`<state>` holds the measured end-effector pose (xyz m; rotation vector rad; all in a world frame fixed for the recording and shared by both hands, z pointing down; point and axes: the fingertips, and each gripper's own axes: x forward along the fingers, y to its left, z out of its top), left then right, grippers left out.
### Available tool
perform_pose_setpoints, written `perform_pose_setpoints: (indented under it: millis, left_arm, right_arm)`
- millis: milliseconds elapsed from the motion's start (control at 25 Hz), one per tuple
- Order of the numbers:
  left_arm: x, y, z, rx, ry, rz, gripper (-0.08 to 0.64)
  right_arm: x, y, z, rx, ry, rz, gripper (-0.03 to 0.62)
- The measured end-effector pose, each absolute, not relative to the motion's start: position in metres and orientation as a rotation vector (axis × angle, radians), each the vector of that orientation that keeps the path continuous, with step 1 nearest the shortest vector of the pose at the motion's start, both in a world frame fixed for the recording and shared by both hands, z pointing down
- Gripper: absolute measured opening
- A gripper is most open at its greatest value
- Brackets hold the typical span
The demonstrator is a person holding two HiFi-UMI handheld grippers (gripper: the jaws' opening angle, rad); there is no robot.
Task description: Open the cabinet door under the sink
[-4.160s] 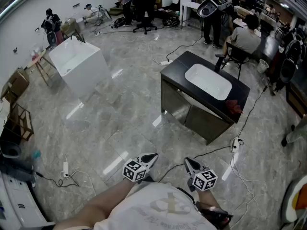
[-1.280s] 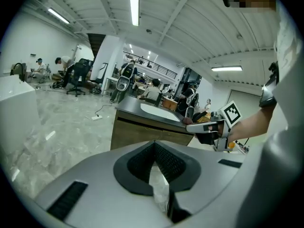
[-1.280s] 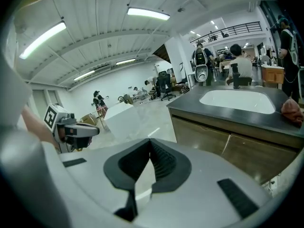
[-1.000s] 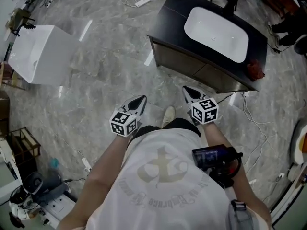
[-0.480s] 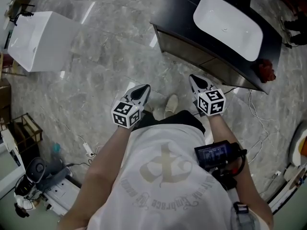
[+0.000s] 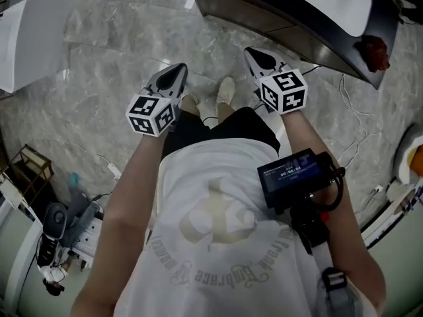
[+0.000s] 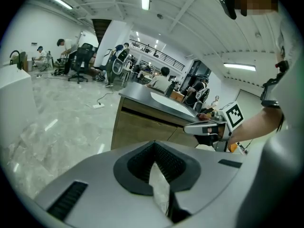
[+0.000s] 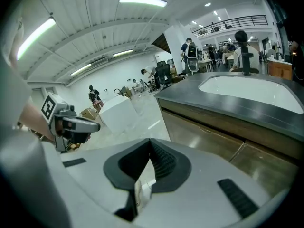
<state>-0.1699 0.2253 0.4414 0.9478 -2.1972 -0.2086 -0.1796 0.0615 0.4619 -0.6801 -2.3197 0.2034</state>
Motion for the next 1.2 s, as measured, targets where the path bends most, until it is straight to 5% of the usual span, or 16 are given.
perform_pose_setpoints:
  millis: [1200]
  left_arm:
    - [-0.181,0.201,0.583,0.992,-2.116,-0.257,0.009]
  right_arm:
    - [-0.179,0.081,0.596,-0.72,-2.175,0.097,0.014]
